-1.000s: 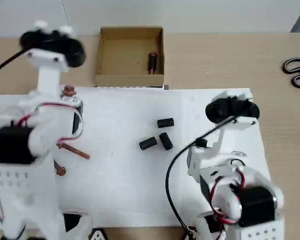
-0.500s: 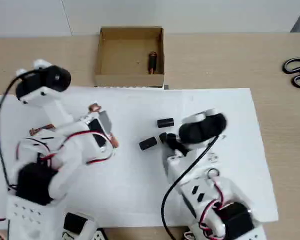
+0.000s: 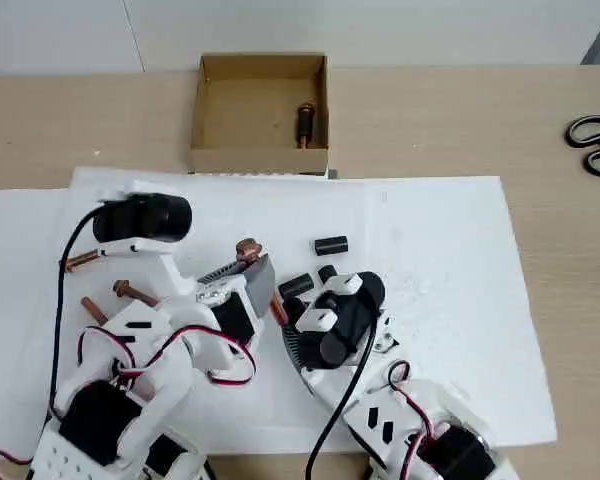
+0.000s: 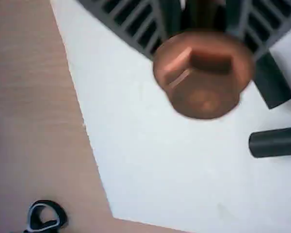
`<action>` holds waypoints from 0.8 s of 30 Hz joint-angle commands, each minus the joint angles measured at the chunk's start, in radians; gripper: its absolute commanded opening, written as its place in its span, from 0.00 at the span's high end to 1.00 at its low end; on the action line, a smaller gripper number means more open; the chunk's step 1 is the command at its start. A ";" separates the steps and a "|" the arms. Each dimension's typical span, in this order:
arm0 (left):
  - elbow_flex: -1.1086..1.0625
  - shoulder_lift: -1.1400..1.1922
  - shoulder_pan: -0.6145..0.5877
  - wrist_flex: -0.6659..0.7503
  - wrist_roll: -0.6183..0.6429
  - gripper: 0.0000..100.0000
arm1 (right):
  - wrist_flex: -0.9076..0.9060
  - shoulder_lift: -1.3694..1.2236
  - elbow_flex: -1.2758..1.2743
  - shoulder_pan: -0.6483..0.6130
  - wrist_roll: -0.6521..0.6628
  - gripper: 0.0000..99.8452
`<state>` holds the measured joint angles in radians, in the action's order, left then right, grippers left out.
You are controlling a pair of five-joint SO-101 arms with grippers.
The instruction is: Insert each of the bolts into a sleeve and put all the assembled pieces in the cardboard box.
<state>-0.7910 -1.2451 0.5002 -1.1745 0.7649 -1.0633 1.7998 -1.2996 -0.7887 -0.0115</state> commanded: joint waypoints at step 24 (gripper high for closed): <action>-0.085 -0.112 0.011 0.038 -0.100 1.00 | -0.062 0.008 0.068 -0.091 0.026 1.00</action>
<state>-0.8738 -1.3495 0.5079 -1.1684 0.6682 -1.1231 1.8013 -1.2919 -0.8730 0.0038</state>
